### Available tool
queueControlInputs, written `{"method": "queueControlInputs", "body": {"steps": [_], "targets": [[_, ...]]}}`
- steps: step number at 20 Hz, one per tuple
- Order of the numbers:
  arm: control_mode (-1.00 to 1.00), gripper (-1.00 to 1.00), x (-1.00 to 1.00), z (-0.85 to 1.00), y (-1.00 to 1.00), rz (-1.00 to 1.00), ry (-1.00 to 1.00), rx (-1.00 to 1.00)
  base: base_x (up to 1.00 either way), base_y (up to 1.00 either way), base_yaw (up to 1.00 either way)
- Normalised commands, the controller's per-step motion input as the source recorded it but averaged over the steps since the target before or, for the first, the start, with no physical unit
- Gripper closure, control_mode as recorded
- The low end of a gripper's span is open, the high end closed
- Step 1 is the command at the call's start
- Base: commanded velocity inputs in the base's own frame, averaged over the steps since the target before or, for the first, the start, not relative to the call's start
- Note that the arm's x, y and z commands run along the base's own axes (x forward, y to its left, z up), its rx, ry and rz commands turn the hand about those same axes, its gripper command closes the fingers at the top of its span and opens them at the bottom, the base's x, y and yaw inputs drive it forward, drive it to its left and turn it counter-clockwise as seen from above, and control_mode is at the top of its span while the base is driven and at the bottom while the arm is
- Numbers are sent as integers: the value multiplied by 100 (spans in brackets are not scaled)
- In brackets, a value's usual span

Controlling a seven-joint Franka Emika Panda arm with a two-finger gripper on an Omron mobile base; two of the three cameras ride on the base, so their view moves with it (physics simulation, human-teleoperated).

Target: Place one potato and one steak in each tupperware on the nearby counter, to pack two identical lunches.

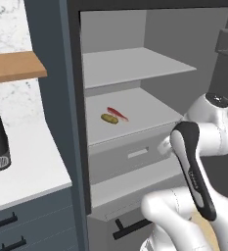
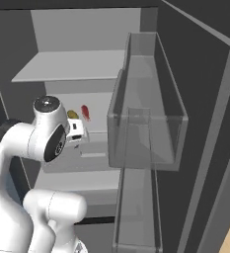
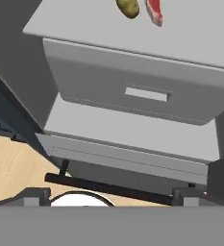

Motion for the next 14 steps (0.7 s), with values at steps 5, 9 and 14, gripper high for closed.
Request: {"method": "queueControlInputs", "body": {"steps": [5,9,14], "targets": [[-100,-100,100,15,-14,-1,-4,16,0,0,0],[-100,-100,100,-8,-2,0,4,5,0,0,0],[-100,-100,100,-38,5,0,1,4,0,0,0]]}}
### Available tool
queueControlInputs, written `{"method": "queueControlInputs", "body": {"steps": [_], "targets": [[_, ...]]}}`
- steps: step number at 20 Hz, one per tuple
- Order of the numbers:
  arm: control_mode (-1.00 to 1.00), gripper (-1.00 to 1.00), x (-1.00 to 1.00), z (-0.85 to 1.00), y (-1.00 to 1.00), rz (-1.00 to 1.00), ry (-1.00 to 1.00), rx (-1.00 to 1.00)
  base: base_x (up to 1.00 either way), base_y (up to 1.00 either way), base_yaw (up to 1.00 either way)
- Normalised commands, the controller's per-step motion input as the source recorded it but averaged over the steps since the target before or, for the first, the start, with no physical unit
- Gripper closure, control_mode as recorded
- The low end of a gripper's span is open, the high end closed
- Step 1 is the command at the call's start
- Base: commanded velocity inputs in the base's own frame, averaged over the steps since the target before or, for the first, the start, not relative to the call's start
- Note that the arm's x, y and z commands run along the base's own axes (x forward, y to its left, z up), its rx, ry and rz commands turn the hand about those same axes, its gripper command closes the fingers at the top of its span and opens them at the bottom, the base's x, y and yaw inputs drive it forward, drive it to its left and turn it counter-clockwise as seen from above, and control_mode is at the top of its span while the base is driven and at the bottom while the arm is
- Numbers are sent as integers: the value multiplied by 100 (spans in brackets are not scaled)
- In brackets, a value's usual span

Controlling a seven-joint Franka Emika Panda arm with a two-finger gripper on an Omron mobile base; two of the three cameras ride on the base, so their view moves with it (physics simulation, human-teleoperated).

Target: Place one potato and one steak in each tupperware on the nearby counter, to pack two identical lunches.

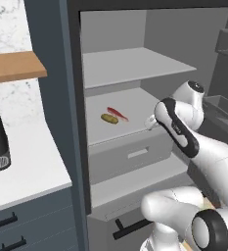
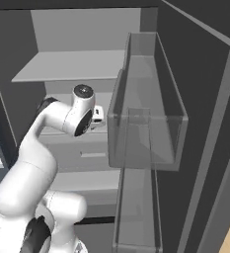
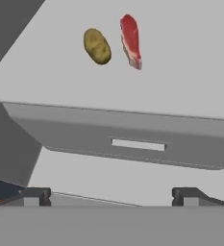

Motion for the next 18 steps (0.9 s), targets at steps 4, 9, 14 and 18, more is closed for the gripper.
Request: {"method": "queueControlInputs", "body": {"steps": [4,9,14,18], "targets": [[-100,-100,100,-37,8,0,3,6,0,0,0],[-100,-100,100,-10,17,0,1,0,0,0,0],[-100,-100,51,1,38,0,0,0,0,0,0],[-100,-100,0,-8,72,0,-8,0,0,0,0]]}}
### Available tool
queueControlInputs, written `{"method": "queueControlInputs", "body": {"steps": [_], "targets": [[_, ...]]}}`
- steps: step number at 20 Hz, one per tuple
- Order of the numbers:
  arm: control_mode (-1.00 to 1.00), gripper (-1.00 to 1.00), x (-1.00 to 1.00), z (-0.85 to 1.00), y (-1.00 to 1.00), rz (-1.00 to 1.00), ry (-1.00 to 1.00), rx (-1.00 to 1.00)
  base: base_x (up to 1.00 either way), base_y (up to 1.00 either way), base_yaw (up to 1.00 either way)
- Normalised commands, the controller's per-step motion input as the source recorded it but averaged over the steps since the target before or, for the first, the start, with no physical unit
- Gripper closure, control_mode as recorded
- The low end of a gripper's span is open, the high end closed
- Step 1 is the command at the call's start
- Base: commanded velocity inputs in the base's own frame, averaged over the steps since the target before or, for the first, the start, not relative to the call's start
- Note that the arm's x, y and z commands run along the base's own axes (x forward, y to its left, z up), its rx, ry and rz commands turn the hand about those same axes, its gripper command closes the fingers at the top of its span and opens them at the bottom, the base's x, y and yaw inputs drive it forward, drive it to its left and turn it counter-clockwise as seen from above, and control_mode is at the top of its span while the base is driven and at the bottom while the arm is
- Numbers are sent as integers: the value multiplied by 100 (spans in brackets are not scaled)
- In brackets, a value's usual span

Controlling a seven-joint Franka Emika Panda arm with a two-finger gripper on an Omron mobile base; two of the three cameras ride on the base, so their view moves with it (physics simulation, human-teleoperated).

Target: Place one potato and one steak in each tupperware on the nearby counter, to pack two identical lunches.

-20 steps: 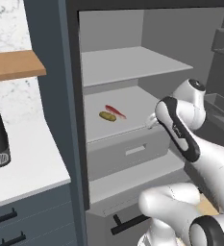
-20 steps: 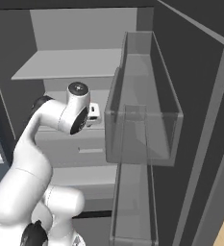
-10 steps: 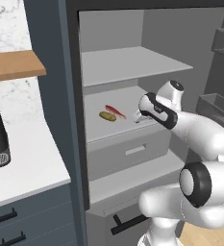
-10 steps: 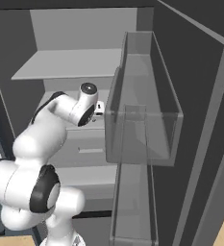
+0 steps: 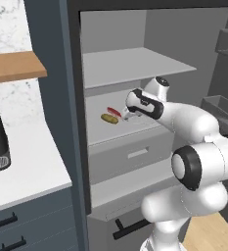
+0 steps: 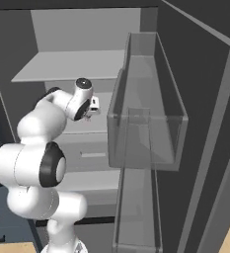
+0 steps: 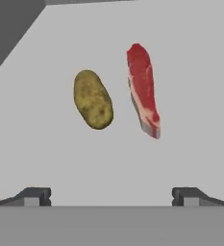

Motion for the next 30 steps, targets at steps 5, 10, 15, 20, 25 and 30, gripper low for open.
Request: {"method": "queueControlInputs", "body": {"steps": [5,10,15,20,25,30], "targets": [[-100,-100,12,-27,60,0,-11,-1,0,0,0],[-100,-100,61,8,-7,-2,-9,-3,0,0,0],[-100,-100,4,32,-39,-2,-5,0,0,0,0],[-100,-100,19,-31,-15,0,0,0,0,0,0],[-100,-100,30,-70,0,0,0,0,0,0,0],[-100,-100,19,-66,0,0,1,0,0,0,0]]}}
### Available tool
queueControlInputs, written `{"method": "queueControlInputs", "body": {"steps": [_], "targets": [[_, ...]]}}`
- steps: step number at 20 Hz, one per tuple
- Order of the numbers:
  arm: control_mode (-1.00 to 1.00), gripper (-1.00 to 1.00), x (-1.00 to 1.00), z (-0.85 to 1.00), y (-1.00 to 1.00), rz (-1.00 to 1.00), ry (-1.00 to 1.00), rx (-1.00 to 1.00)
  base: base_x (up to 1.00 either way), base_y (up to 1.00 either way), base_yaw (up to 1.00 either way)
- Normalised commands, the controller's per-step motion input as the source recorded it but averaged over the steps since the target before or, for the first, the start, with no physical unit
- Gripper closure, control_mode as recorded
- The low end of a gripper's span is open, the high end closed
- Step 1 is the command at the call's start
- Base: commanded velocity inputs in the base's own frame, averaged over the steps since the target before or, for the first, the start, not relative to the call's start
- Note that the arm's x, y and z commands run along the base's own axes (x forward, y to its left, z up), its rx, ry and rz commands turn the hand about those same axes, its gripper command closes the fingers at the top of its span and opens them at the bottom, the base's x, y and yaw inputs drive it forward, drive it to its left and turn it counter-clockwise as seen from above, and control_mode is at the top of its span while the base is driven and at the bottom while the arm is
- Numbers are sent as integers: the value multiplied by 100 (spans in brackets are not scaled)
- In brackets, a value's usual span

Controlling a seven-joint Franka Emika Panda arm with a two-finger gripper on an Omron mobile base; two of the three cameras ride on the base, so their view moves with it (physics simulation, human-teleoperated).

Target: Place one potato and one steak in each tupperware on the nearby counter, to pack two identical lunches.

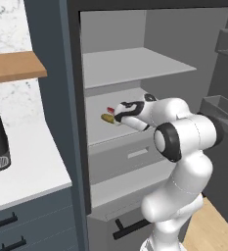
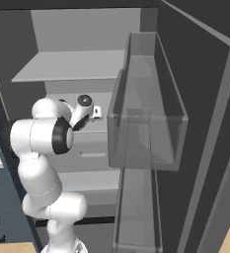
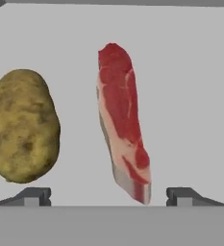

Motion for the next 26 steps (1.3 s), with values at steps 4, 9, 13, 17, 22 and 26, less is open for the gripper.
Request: {"method": "queueControlInputs", "body": {"steps": [4,9,13,17,22,26], "targets": [[-100,-100,6,-50,0,0,0,0,0,0,0],[-100,-100,10,24,0,0,-2,0,0,0,0],[-100,-100,11,27,0,-1,0,0,0,0,0],[-100,-100,8,-5,11,-3,2,0,0,0,0],[-100,-100,38,-47,27,-1,4,0,0,0,0],[-100,-100,8,-23,31,-1,0,0,0,0,0]]}}
